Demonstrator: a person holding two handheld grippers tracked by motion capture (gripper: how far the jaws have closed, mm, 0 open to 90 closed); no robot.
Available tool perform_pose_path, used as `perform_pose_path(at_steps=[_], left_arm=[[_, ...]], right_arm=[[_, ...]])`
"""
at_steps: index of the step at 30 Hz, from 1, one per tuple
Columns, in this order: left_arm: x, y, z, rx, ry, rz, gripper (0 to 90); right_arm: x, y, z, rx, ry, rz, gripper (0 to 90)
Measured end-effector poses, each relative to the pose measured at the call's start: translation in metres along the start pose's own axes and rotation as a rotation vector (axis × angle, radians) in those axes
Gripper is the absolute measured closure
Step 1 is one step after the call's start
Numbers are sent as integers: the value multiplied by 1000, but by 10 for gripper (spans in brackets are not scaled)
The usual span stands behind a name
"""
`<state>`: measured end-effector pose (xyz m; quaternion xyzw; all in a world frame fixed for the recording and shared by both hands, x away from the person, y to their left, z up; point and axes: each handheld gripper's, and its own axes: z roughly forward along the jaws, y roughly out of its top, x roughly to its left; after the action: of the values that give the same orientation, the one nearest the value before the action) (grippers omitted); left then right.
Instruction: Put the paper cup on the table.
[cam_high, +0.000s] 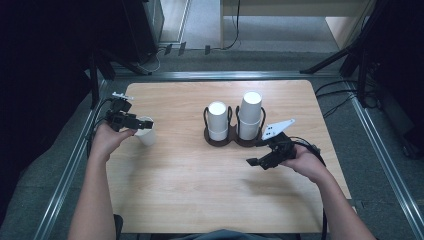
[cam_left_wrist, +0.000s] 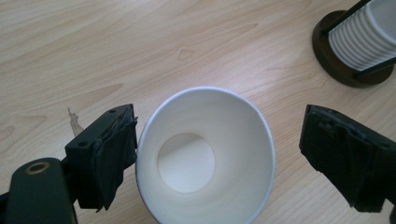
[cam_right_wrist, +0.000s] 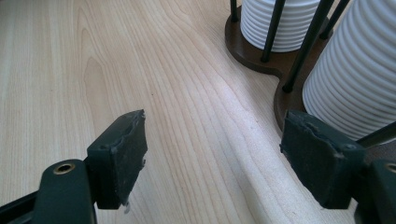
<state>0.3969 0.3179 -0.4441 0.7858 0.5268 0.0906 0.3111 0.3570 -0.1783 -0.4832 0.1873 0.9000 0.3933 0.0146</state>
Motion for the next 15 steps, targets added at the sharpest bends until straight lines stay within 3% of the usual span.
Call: perform_pose_path(at_steps=[15], left_arm=[[-6,5,-18,-59,2,11,117]], right_arm=[[2,0,-1,9,1,-5,230]])
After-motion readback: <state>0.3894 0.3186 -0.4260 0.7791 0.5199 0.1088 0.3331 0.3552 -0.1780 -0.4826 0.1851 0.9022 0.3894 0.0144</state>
